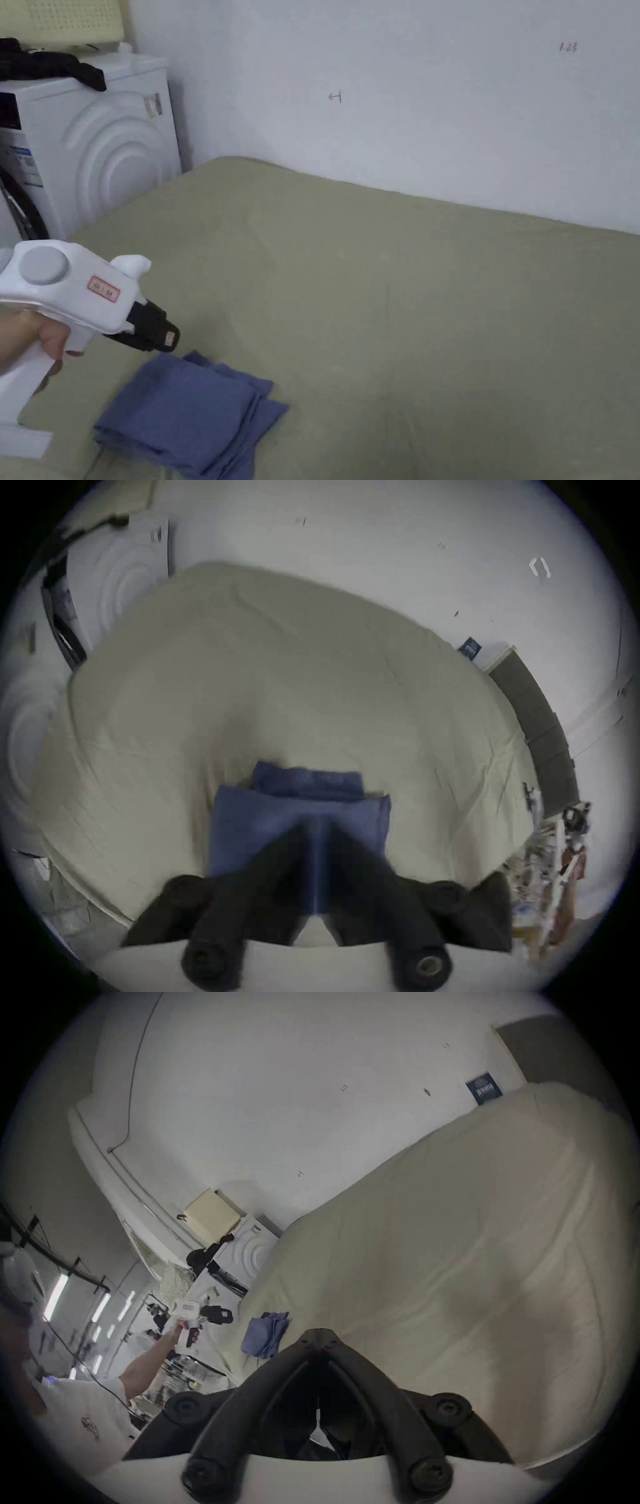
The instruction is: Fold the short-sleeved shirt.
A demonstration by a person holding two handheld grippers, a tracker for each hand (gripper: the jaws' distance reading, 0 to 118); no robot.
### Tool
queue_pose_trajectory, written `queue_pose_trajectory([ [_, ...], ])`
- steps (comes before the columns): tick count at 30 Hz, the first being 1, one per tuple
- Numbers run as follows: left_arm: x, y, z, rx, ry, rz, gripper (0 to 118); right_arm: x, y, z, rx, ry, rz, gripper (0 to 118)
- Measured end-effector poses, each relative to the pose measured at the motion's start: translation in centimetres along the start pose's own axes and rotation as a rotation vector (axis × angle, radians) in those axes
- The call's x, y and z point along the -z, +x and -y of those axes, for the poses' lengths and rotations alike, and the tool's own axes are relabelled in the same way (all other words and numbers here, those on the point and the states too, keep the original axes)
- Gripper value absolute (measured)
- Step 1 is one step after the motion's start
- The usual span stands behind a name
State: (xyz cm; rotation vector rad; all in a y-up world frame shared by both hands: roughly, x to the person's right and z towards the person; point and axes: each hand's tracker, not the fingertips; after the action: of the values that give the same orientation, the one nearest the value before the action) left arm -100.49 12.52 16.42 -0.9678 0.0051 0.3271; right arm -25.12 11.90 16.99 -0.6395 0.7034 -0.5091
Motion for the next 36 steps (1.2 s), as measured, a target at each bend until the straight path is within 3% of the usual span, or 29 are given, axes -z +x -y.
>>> queue_pose_trajectory([
  [1,-0.2,2.7,0.5,0.046,0.052,-0.046,0,-0.2,-1.0,-0.5,-0.048,0.005,0.033,2],
  [4,0.0,10.0,2.7,-0.011,0.171,0.048,0,-0.7,-2.8,-1.6,-0.163,0.041,0.116,2],
  [6,-0.5,15.9,4.2,0.009,0.281,0.100,0,-0.8,-4.6,-2.1,-0.312,0.096,0.224,2],
  [10,-3.1,28.8,8.2,0.108,0.592,-0.031,0,-0.1,-8.8,-2.2,-0.475,0.277,0.457,2],
  [14,-5.8,37.6,11.0,0.219,0.856,-0.119,0,0.6,-10.9,-2.0,-0.603,0.464,0.661,2],
  [20,-9.4,42.3,11.5,0.329,0.975,-0.165,0,-1.1,-13.0,-2.6,-0.600,0.557,0.653,2],
  [32,-9.9,41.7,11.7,0.293,0.961,-0.164,0,-2.8,-14.1,-3.7,-0.600,0.601,0.645,2],
  [36,-9.6,41.7,11.6,0.291,0.960,-0.178,14,-2.5,-14.1,-4.0,-0.595,0.600,0.648,18],
])
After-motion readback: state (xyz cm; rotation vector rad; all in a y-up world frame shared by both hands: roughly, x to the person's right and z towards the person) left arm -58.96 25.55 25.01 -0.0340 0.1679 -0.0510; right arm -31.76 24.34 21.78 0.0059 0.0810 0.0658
